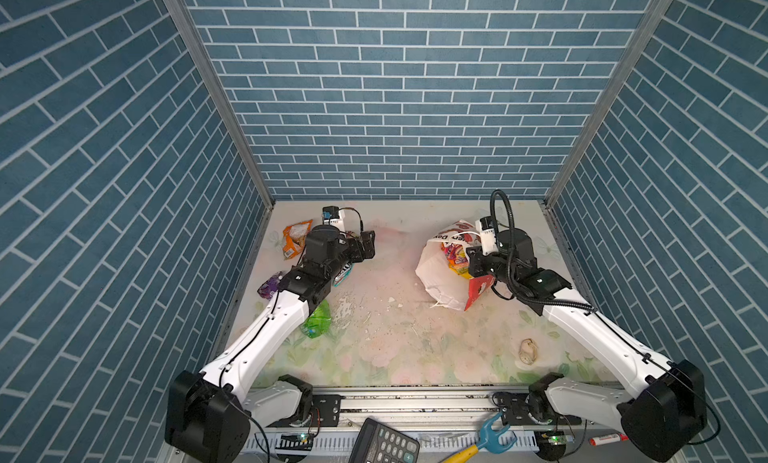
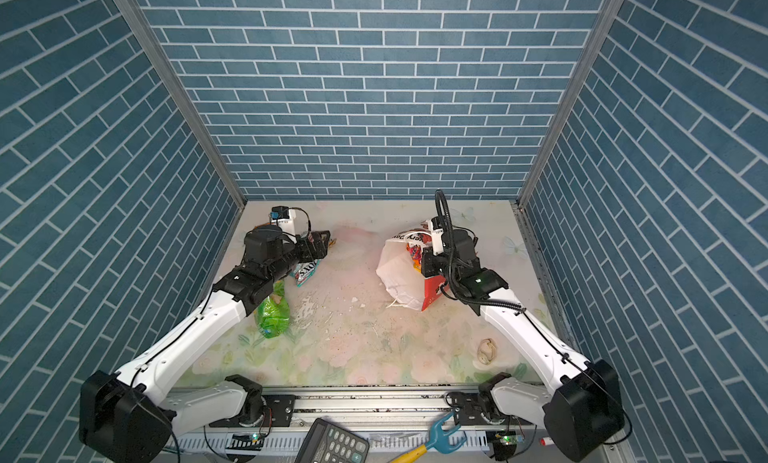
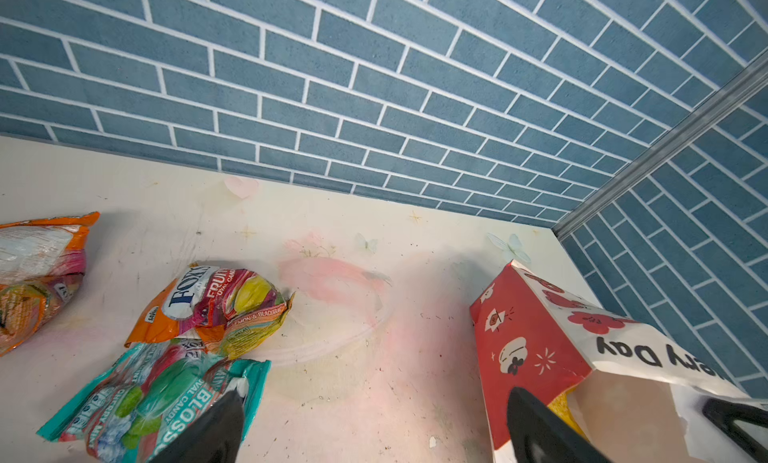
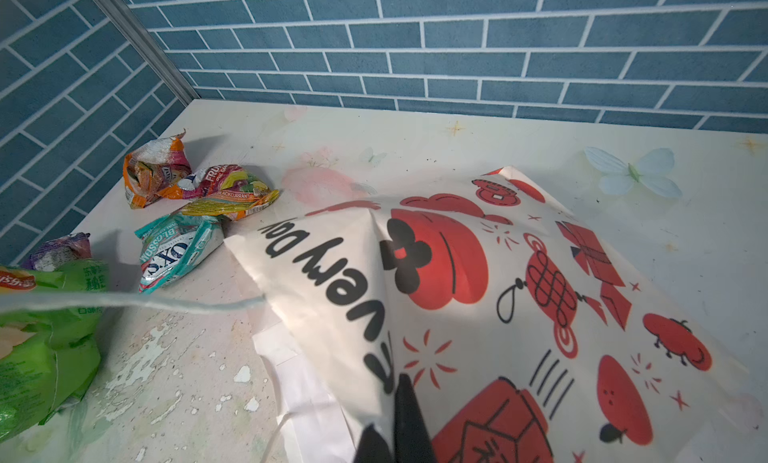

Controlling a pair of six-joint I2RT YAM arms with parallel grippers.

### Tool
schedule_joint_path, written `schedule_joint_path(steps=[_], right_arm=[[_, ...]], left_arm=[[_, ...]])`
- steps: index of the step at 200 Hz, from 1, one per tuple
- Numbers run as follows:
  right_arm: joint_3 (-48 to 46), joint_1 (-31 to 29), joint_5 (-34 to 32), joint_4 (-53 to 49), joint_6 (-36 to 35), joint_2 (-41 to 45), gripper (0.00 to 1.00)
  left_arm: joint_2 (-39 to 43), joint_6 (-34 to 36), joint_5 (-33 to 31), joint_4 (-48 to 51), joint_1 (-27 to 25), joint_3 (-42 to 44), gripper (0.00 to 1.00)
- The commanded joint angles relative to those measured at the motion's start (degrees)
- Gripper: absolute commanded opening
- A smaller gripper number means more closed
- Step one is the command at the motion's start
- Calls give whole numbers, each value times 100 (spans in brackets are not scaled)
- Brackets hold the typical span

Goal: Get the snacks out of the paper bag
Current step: 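Move the empty left gripper back toward the paper bag opening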

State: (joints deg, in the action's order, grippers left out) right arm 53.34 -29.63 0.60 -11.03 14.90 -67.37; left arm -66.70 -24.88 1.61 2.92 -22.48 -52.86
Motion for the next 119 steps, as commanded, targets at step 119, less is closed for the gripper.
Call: schedule_joint_path(steps=[119], right_arm=[[-66, -9, -166, 78, 351, 163, 0]], left_arm=[[412, 217, -169, -814, -1617, 442, 99]])
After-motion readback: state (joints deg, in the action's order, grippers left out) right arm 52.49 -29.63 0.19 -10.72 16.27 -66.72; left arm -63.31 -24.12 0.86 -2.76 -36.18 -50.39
